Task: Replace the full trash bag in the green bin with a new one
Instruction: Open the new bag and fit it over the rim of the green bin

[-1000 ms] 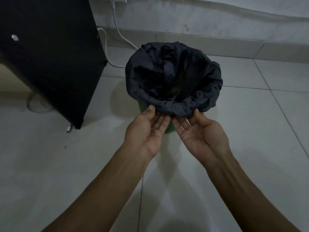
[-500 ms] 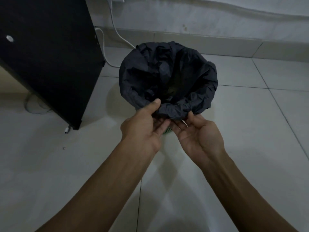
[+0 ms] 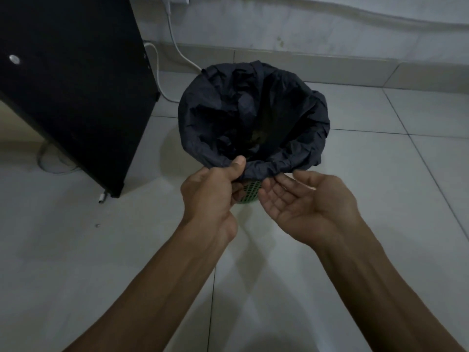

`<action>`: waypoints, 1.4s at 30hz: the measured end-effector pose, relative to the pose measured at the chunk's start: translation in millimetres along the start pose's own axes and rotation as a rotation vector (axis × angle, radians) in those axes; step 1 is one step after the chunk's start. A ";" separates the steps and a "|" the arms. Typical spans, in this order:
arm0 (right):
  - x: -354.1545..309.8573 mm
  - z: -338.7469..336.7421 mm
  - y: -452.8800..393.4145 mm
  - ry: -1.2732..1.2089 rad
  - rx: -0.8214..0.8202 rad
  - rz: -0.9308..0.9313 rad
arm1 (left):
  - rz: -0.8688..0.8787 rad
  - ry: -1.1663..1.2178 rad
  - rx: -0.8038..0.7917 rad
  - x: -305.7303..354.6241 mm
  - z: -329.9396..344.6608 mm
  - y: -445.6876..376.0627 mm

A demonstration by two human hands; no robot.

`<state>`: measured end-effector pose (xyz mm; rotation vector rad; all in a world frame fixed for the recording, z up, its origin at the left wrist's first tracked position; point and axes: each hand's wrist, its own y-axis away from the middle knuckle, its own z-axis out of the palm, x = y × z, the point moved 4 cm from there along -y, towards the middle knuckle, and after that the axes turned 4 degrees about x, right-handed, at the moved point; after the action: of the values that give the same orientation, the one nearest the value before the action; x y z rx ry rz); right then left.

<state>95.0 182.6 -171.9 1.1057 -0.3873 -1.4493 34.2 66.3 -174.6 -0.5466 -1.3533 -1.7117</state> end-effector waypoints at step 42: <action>13.8 -13.8 -13.7 0.488 0.011 -0.168 | -0.048 -0.033 0.045 28.3 -2.6 -23.4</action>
<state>100.2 178.2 -194.8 1.4794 0.0439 -1.2647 0.1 54.8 -166.7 -0.5223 -1.4352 -1.7133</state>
